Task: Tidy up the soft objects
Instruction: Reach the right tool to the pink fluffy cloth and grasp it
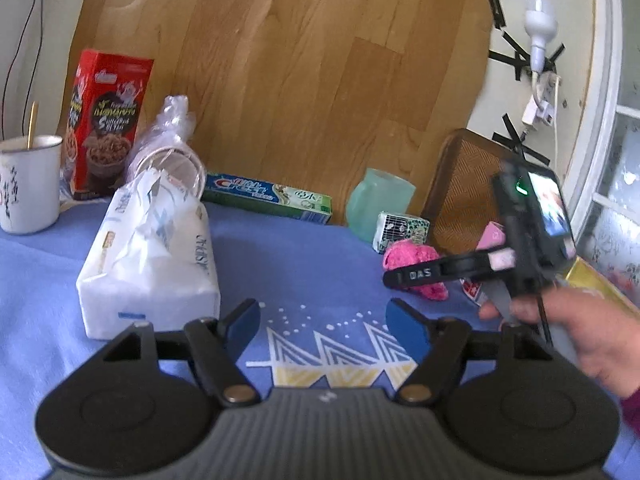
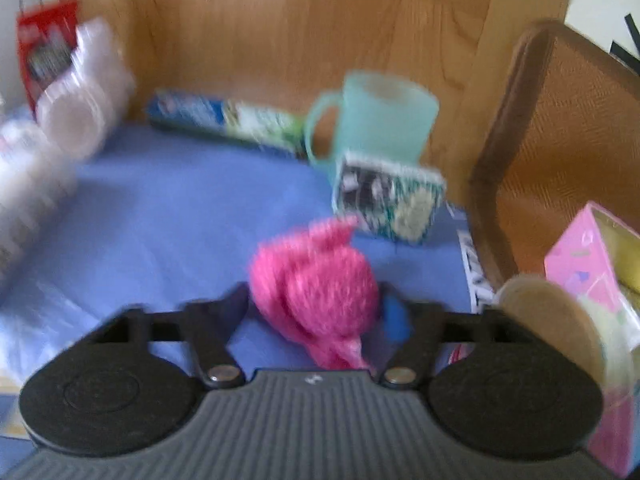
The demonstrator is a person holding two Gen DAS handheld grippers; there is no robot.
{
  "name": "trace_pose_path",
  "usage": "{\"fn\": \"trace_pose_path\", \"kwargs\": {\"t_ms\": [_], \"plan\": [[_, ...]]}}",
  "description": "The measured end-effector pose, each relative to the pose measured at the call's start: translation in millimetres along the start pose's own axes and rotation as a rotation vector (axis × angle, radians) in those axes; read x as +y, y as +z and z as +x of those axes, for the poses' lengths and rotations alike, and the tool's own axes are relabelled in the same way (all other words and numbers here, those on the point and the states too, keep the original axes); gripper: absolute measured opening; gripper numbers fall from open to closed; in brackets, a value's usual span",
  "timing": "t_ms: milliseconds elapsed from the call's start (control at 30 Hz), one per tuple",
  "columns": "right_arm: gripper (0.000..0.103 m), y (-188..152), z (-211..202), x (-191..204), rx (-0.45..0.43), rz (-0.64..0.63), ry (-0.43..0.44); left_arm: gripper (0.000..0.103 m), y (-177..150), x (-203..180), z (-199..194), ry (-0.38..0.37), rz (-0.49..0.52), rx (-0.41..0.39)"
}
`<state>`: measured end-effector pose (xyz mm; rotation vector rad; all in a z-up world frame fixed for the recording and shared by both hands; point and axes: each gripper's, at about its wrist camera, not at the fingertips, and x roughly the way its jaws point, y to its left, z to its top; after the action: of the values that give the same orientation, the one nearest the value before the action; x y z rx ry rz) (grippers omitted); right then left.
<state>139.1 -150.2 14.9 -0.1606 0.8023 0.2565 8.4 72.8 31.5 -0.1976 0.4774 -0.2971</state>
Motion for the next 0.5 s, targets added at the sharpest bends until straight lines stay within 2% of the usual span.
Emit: {"fn": "trace_pose_path", "kwargs": {"t_ms": [100,300,433,500], "plan": [[0.055,-18.4,-29.2,4.3,-0.030,0.005,0.083,0.072,0.5,6.7,1.0,-0.015,-0.035,0.008],[0.057,-83.8,-112.5,16.5,-0.034,-0.016,0.253,0.072,0.8,9.6,1.1,-0.045,-0.054,0.021],[0.064,-117.2,-153.7,14.2,-0.073,0.004,0.272,0.072,0.2,2.1,3.1,-0.078,-0.024,0.061],[0.076,-128.3,-162.7,13.4,-0.092,-0.004,0.246,0.072,-1.4,-4.5,1.7,-0.131,-0.056,0.105]]}}
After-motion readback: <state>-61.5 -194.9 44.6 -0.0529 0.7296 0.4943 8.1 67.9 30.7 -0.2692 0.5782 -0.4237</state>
